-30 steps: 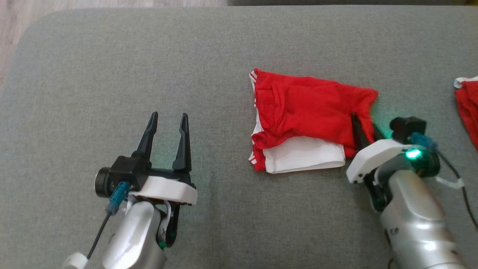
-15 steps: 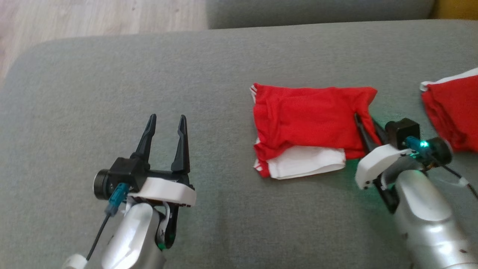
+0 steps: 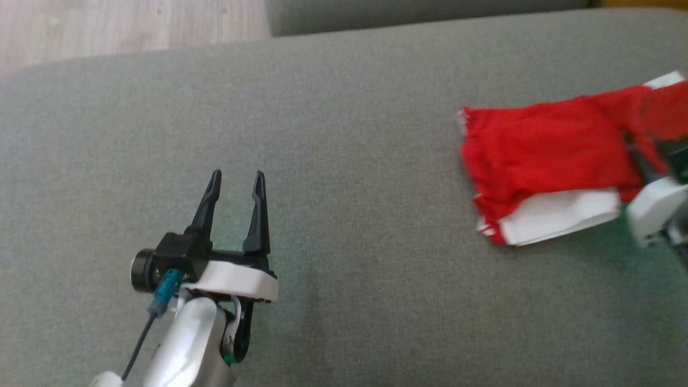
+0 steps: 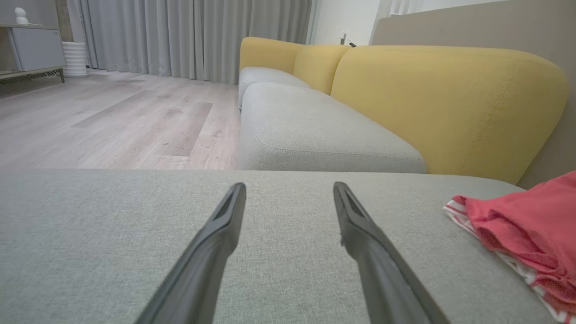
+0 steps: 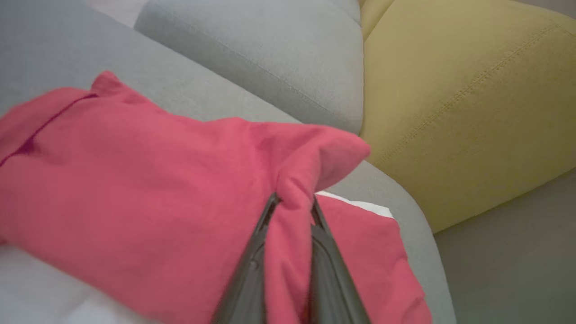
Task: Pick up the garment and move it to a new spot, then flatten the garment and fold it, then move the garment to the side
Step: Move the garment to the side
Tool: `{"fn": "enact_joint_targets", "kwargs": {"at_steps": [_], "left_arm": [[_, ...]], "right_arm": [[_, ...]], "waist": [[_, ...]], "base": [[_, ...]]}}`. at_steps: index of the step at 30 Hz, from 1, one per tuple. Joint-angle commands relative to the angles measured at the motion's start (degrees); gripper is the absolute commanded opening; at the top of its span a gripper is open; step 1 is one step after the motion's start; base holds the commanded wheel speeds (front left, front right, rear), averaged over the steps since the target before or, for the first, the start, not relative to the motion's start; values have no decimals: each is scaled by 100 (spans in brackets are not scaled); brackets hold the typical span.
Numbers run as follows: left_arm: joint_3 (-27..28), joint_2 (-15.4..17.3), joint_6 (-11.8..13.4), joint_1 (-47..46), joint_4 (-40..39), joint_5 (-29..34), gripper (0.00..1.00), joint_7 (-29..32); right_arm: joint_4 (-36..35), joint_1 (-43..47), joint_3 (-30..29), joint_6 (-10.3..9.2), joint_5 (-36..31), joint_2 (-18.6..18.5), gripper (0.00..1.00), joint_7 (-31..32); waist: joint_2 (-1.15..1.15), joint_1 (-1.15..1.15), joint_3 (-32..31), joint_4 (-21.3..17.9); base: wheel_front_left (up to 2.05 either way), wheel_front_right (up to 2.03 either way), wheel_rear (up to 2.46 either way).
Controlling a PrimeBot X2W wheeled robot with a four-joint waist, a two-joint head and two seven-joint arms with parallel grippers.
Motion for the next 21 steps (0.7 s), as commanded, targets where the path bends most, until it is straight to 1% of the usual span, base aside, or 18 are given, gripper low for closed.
{"fn": "enact_joint_targets", "kwargs": {"at_steps": [1,4,8,13,17,21], "left_arm": [[184,40,-15,-260,-194,87,100,-54],[172,40,-37,-351,-201,137,100,-54],[162,40,-58,-514,-224,179,100,-54],[159,40,-105,-746,-197,268,100,-54],[160,40,-104,-843,-219,258,100,-54],[146,40,-96,-886,-226,242,100,-54]], "right_arm": [[-212,-220,88,-4,18,-384,0,68],[-252,-283,9,-4,40,-815,0,181],[-113,-426,-264,-4,10,-1316,0,229],[331,-762,-531,-4,-29,-1748,0,241],[683,-1022,-753,-4,-244,-1905,0,288],[947,-1174,-937,-4,-523,-1917,0,264]], "waist": [[0,0,180,-17],[0,0,397,-11],[0,0,692,33],[0,0,1052,120],[0,0,1196,179],[0,0,1267,215]], "base": [[0,0,0],[0,0,0],[0,0,0],[0,0,0],[0,0,0],[0,0,0]]}}
